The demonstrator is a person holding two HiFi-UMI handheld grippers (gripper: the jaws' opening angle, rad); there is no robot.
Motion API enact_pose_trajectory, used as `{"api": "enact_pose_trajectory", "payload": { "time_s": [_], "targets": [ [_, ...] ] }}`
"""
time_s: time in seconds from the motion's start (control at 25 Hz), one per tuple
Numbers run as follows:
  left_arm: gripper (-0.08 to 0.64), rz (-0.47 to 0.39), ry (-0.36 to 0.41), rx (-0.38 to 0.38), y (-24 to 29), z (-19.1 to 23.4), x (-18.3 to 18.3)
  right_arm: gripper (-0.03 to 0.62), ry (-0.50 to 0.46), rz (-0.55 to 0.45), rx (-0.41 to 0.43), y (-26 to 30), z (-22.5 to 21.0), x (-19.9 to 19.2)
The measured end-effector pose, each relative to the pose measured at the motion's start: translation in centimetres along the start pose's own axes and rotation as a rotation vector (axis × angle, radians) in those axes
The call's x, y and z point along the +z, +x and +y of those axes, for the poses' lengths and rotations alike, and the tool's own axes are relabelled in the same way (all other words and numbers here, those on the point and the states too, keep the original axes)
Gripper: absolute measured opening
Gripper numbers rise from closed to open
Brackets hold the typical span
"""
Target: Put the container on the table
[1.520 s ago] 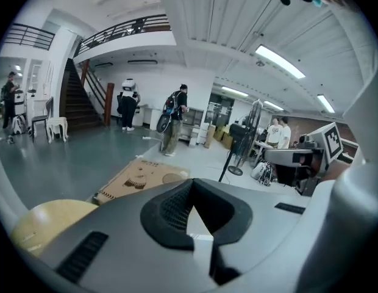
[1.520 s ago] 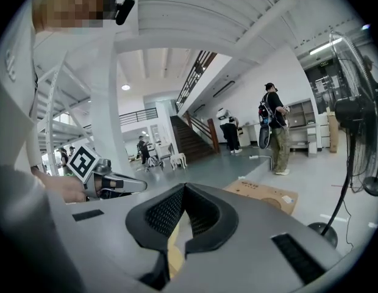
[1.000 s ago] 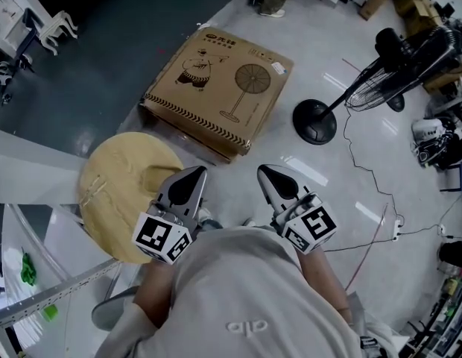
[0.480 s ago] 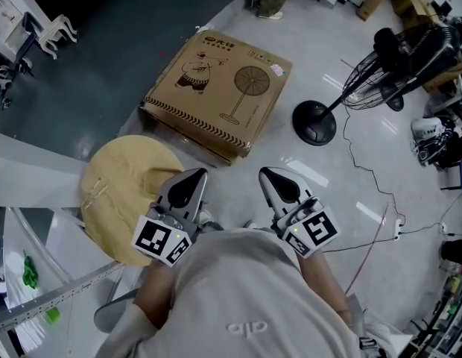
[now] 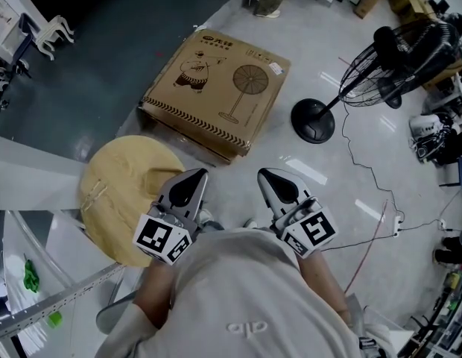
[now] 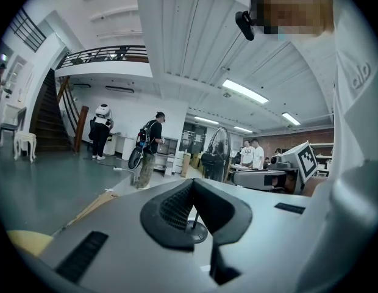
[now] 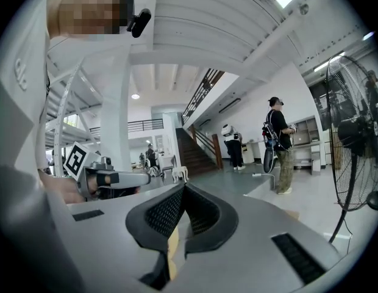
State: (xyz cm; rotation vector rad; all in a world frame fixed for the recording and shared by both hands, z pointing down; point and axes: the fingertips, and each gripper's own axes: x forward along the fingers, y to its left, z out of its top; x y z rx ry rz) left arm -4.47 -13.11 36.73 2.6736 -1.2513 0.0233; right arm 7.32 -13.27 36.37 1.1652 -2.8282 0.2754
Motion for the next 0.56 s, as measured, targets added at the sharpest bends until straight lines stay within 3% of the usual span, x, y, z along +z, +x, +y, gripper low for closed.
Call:
{"api": "enact_pose_trajectory", "payload": {
  "time_s": [0.56],
  "targets": [
    [0.015,0.025,-0.01,-0.018,0.08,0.39,-1.05,0.025,0.002,0.012,-0.01,0.27,0.43,-0.68]
  ]
}}
